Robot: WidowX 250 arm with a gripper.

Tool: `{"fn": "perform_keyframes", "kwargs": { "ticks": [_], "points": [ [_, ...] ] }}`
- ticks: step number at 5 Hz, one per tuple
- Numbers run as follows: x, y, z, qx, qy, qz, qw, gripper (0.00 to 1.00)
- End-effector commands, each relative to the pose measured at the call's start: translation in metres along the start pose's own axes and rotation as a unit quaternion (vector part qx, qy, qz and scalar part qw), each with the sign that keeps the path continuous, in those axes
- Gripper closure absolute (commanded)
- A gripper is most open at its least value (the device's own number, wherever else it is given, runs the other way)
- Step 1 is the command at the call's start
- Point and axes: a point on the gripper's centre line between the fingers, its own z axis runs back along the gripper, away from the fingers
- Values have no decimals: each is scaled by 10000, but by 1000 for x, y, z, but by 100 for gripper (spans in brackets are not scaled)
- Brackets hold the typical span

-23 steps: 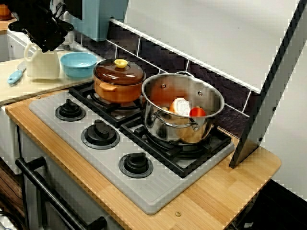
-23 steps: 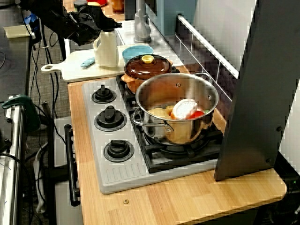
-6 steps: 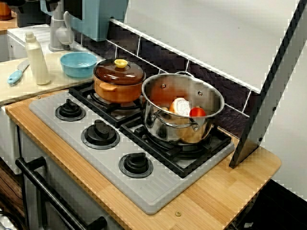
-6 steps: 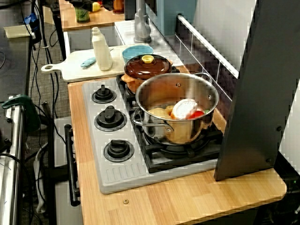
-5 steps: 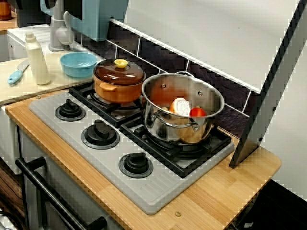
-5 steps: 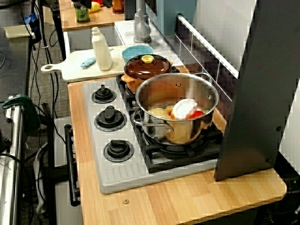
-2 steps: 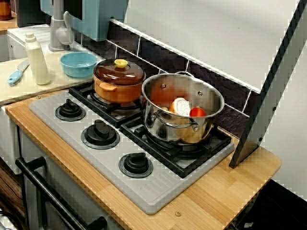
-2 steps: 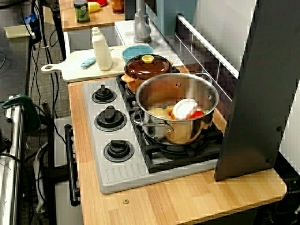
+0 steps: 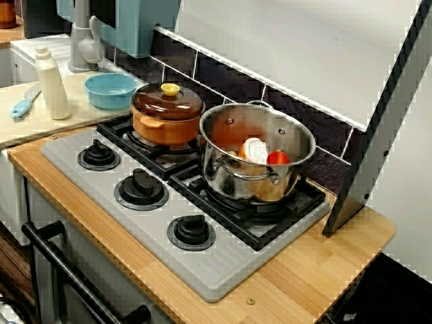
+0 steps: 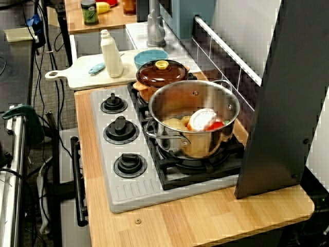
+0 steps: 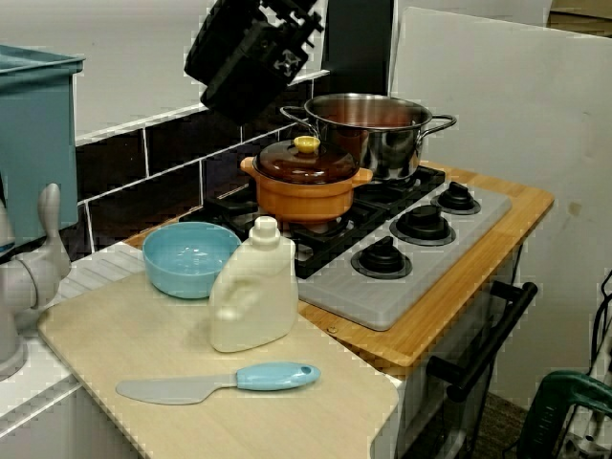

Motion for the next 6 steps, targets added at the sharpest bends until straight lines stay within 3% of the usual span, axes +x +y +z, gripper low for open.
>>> {"fn": "perform_keyframes", "kwargs": {
  "ticks": [1, 3, 6],
  "points": [
    [3, -4, 10, -89, -57, -251, 9996, 0],
    [3, -5, 11, -115, 5, -331, 9994, 0],
    [-1, -12, 17, -284, 386, -473, 9977, 0]
  ]
}}
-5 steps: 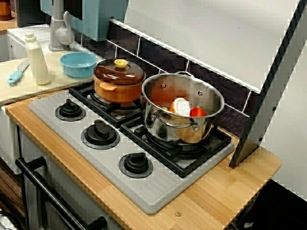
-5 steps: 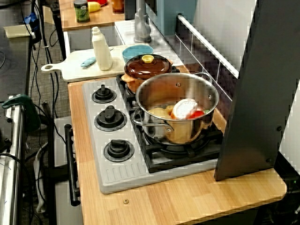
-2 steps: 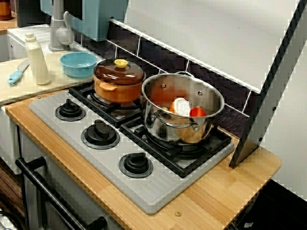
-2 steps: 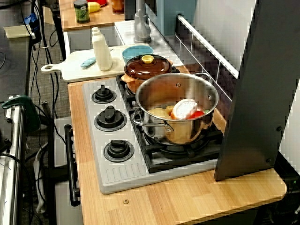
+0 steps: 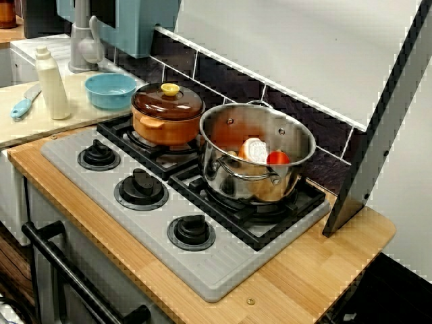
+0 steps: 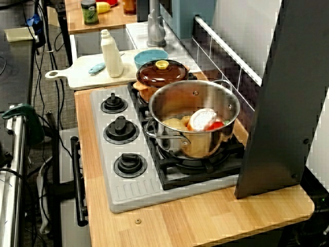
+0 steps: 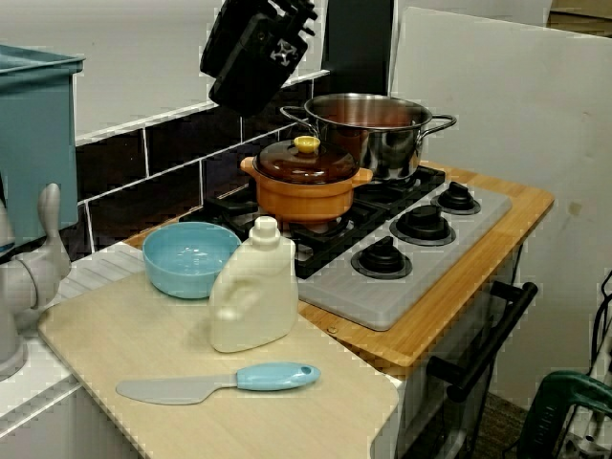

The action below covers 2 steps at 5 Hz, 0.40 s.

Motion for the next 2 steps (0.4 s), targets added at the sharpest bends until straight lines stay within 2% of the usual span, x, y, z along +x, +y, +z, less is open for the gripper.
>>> {"fn": "perform_keyframes", "kwargs": {
  "ticks": [1, 2],
  "points": [
    [-2, -8, 15, -169, 28, -204, 9996, 0],
    [-6, -11, 18, -258, 151, -268, 9992, 0]
  ]
}}
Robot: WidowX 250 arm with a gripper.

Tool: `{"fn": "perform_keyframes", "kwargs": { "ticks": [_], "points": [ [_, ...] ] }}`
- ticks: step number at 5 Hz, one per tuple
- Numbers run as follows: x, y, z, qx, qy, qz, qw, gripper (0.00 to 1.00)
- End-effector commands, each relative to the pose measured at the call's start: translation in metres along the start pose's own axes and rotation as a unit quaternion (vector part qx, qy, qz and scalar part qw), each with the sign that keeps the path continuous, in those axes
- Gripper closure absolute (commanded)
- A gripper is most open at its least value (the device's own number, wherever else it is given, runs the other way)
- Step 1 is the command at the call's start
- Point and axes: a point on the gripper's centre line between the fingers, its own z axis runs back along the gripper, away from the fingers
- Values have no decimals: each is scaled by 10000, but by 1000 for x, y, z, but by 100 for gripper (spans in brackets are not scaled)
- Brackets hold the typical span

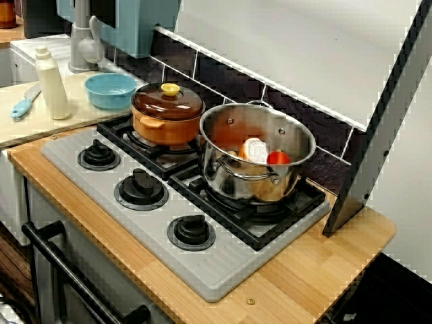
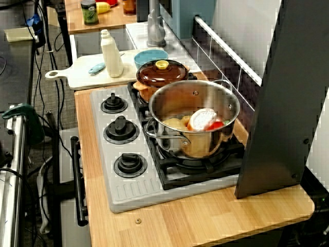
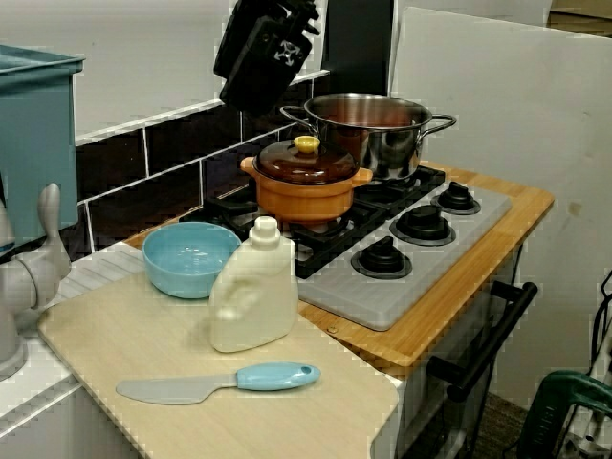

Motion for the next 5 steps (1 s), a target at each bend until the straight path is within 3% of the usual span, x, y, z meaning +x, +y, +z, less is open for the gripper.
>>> {"fn": "perform_keyframes", "kwargs": {
  "ticks": [1, 5],
  "points": [
    [-2, -5, 19, -222, -40, -130, 9997, 0],
    [-14, -21, 20, -388, 341, -493, 9974, 0]
  ]
}}
